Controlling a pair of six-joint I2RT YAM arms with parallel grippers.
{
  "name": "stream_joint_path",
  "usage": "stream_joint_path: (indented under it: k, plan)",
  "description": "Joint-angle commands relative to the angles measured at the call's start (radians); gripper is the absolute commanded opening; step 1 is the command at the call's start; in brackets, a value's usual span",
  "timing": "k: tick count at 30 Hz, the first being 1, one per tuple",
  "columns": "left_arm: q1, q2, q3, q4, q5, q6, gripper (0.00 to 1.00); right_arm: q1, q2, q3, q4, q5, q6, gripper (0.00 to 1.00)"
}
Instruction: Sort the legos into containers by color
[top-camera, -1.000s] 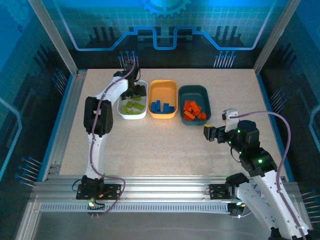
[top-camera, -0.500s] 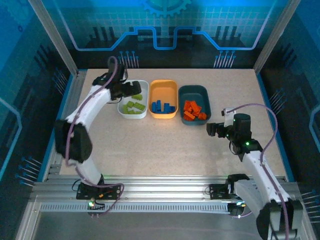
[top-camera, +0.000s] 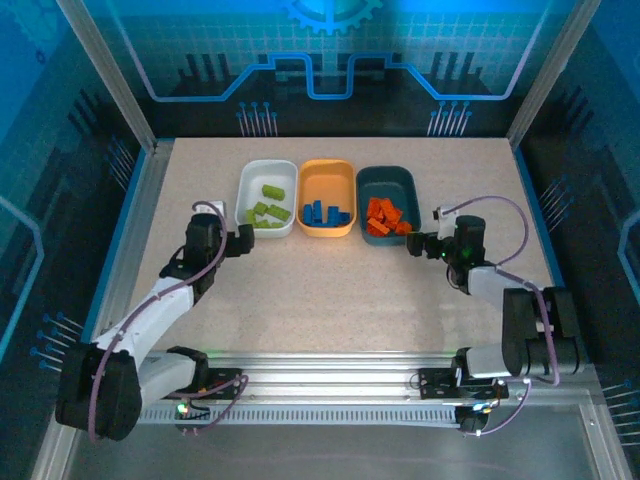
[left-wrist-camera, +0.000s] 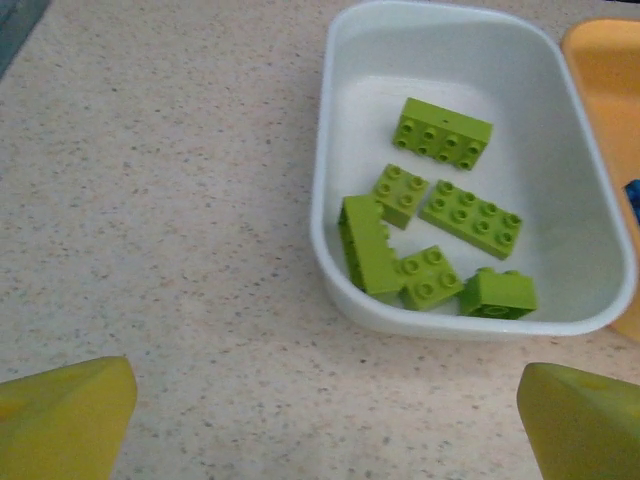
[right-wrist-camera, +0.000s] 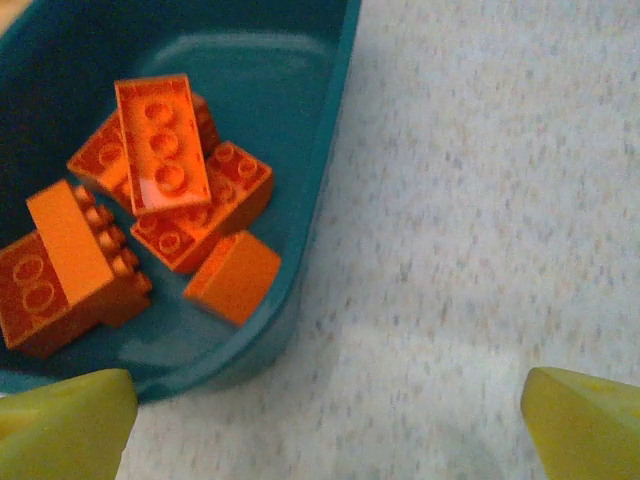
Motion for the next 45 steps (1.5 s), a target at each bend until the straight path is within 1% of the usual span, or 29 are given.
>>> stream_joint_path:
  k: [1, 3, 6, 9, 13, 17, 19, 22, 25, 27, 29, 33, 37, 39, 41, 43, 45]
  plan:
    - [0.050, -0.002, -0.031, 0.205, -0.045, 0.057, 0.99, -0.011, 0.048, 0.032, 0.158, -0.033, -0.029, 1.00]
    - [0.077, 0.035, -0.054, 0.257, -0.021, 0.052, 0.99, -0.011, 0.080, 0.013, 0.218, -0.029, -0.028, 1.00]
    - [0.103, 0.125, -0.059, 0.323, 0.021, 0.088, 0.99, 0.005, 0.077, 0.001, 0.231, -0.018, -0.044, 1.00]
    - [0.131, 0.223, -0.071, 0.414, 0.046, 0.090, 0.99, 0.014, 0.077, -0.022, 0.270, -0.018, -0.060, 1.00]
    - [0.154, 0.318, -0.078, 0.540, 0.105, 0.090, 0.99, 0.016, 0.077, -0.026, 0.276, -0.014, -0.059, 1.00]
    - [0.170, 0.394, -0.076, 0.636, 0.209, 0.120, 0.99, 0.014, 0.077, -0.026, 0.276, -0.016, -0.057, 1.00]
    - [0.170, 0.418, -0.084, 0.676, 0.251, 0.136, 0.99, 0.013, 0.077, -0.026, 0.276, -0.019, -0.058, 1.00]
    - [0.179, 0.412, -0.105, 0.699, 0.282, 0.132, 0.99, 0.013, 0.078, -0.027, 0.278, -0.021, -0.056, 1.00]
    - [0.208, 0.424, -0.144, 0.779, 0.356, 0.125, 0.99, 0.015, 0.077, -0.031, 0.283, -0.017, -0.059, 1.00]
    - [0.218, 0.445, -0.172, 0.846, 0.386, 0.125, 0.99, 0.018, 0.078, -0.050, 0.317, -0.044, -0.073, 1.00]
    - [0.219, 0.448, -0.179, 0.858, 0.382, 0.122, 0.99, 0.027, 0.083, -0.066, 0.343, -0.061, -0.090, 1.00]
    - [0.219, 0.452, -0.177, 0.863, 0.350, 0.113, 0.99, 0.024, 0.103, -0.066, 0.366, 0.011, -0.056, 1.00]
    - [0.216, 0.454, -0.180, 0.874, 0.341, 0.113, 0.99, 0.026, 0.104, -0.063, 0.362, 0.016, -0.057, 1.00]
    - [0.216, 0.448, -0.213, 0.924, 0.319, 0.105, 0.99, 0.025, 0.103, -0.064, 0.362, 0.017, -0.057, 1.00]
    - [0.216, 0.449, -0.259, 1.015, 0.284, 0.090, 0.99, 0.026, 0.103, -0.066, 0.365, 0.019, -0.057, 1.00]
    - [0.217, 0.452, -0.240, 0.981, 0.246, 0.072, 0.99, 0.031, 0.106, -0.065, 0.367, 0.044, -0.052, 1.00]
    - [0.200, 0.450, -0.195, 0.893, 0.200, 0.082, 0.99, 0.033, 0.106, -0.065, 0.365, 0.049, -0.052, 1.00]
